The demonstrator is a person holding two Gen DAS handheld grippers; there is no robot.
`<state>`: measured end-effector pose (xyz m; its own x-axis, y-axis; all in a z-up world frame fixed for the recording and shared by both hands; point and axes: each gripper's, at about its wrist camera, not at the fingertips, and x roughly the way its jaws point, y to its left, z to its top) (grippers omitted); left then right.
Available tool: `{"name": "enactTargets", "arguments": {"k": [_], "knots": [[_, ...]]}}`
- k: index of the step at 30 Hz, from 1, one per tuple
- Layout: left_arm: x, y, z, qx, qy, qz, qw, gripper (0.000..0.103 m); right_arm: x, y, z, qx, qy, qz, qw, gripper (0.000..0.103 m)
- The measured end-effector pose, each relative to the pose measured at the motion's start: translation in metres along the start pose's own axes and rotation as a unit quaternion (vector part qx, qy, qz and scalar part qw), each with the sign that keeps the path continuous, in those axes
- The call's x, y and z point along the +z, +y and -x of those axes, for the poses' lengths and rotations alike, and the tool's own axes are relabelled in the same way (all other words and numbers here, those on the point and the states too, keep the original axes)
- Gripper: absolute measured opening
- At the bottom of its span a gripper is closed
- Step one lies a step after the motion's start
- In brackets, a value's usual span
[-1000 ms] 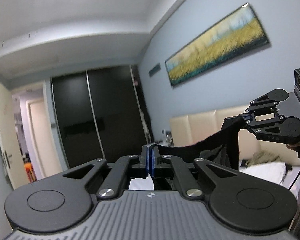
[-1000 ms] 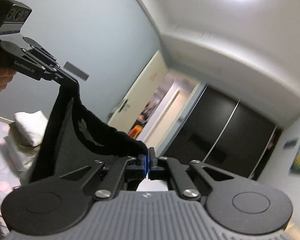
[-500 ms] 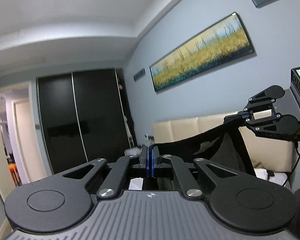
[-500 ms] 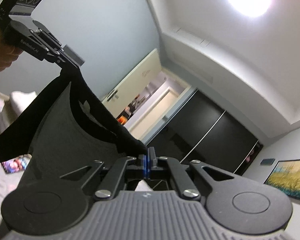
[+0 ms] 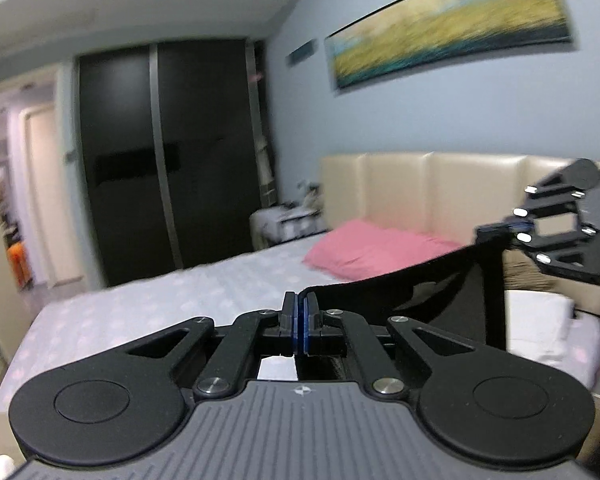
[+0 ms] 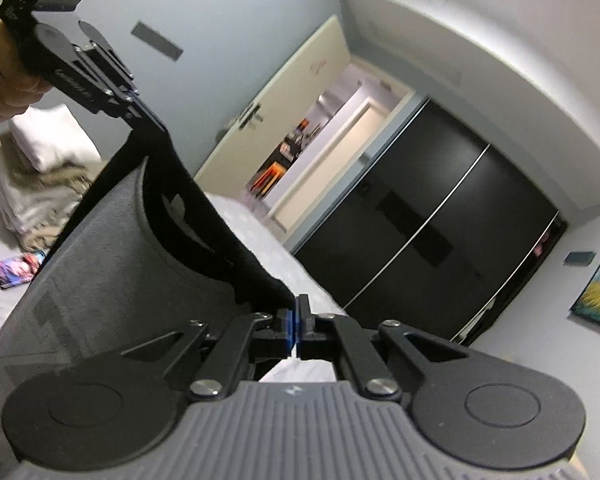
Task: Fold clothes
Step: 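Hold the garment spread between both grippers and lower it onto the bed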
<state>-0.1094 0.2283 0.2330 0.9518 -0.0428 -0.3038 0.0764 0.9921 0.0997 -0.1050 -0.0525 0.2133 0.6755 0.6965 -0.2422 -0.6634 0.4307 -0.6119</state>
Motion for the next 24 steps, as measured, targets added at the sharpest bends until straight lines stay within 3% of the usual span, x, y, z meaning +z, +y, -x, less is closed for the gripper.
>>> {"name": "enactTargets", "arguments": {"k": [3, 6, 13, 20, 24], "knots": [[-0.005, 0.023, -0.068, 0.04, 0.027, 0.0, 0.9989, 0.001, -0.013, -0.011, -0.077, 0.009, 0.017, -0.014, 1.0, 0.002], [-0.023, 0.038, -0.136, 0.056, 0.068, -0.012, 0.996, 0.001, -0.034, -0.015, -0.162, 0.022, 0.047, -0.03, 0.998, 0.002], [-0.124, 0.076, -0.273, 0.076, 0.184, 0.008, 0.9799, 0.001, -0.116, 0.022, -0.324, 0.071, 0.145, -0.061, 0.985, 0.002], [-0.205, 0.088, -0.343, 0.102, 0.248, 0.029, 0.963, 0.001, -0.187, 0.066, -0.406, 0.101, 0.213, -0.093, 0.967, 0.002], [-0.232, 0.074, -0.367, 0.114, 0.286, 0.046, 0.9503, 0.002, -0.199, 0.08, -0.432, 0.114, 0.238, -0.118, 0.957, 0.002]]}}
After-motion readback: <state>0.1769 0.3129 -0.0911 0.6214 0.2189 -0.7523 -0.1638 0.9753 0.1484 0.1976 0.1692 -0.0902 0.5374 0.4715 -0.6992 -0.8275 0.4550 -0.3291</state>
